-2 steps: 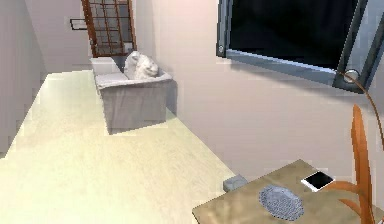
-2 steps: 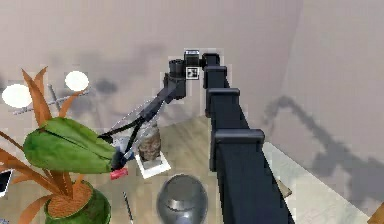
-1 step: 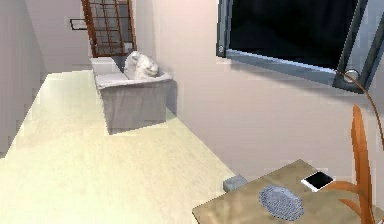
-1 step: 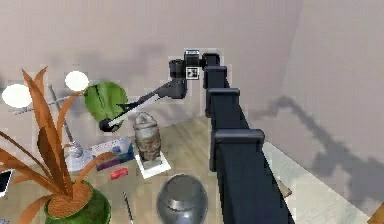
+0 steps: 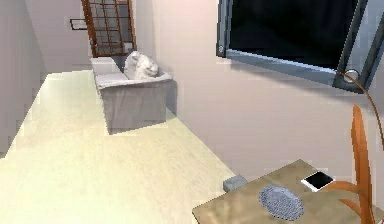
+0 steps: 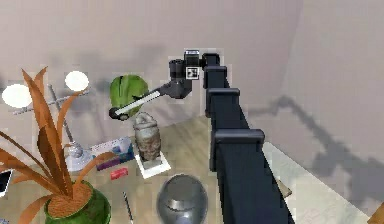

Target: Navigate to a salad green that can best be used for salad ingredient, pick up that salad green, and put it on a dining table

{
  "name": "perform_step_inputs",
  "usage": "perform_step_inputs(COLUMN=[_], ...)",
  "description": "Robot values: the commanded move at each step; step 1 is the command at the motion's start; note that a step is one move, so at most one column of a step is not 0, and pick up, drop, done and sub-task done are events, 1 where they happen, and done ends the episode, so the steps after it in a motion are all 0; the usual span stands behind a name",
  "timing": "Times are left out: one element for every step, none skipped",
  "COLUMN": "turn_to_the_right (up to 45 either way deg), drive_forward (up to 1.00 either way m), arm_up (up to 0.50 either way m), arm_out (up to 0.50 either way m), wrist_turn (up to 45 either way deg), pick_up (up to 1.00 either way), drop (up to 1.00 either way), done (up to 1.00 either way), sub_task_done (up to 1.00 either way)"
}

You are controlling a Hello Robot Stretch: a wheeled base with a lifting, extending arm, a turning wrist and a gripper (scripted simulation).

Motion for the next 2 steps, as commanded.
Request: perform_step_inputs(turn_to_the_right=[0.0,0.0], drive_forward=[0.00,0.00], arm_up=[-0.14,-0.32], arm_out=[0.00,0.00], wrist_turn=[0.0,0.0], pick_up=[0.00,0.00], drop=[0.00,0.00], done=[0.00,0.00], sub_task_done=[0.00,0.00])
